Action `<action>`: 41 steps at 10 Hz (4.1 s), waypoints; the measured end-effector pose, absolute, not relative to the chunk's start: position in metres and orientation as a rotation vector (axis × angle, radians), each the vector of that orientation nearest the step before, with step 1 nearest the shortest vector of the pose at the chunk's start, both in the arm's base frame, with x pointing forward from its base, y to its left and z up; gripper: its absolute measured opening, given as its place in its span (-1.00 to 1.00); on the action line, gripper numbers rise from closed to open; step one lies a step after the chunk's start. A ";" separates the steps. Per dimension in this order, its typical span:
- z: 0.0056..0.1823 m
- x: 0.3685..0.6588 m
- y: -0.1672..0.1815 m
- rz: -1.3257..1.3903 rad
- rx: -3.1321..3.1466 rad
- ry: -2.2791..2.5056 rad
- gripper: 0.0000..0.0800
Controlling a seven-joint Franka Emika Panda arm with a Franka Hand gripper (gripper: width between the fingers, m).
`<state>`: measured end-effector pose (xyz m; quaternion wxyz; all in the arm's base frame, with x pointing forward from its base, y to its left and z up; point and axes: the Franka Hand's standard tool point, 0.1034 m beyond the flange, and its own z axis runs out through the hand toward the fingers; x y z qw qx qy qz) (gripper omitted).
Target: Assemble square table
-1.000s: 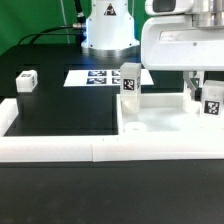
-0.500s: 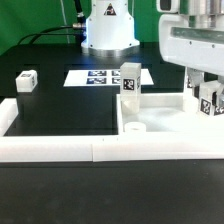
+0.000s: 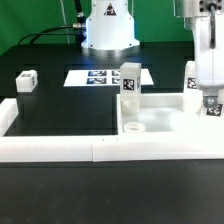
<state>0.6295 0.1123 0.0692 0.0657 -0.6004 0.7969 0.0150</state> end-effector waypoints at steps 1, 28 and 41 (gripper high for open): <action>0.069 0.629 0.112 0.039 -1.885 2.346 -0.26; 0.069 0.631 0.110 0.069 -1.819 2.460 -0.27; 0.109 0.621 0.117 0.057 -1.790 2.437 0.62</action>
Offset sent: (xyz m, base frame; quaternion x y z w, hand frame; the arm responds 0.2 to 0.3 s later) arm -0.0013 0.0281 -0.0005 0.0313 -0.0151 -0.4689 0.8826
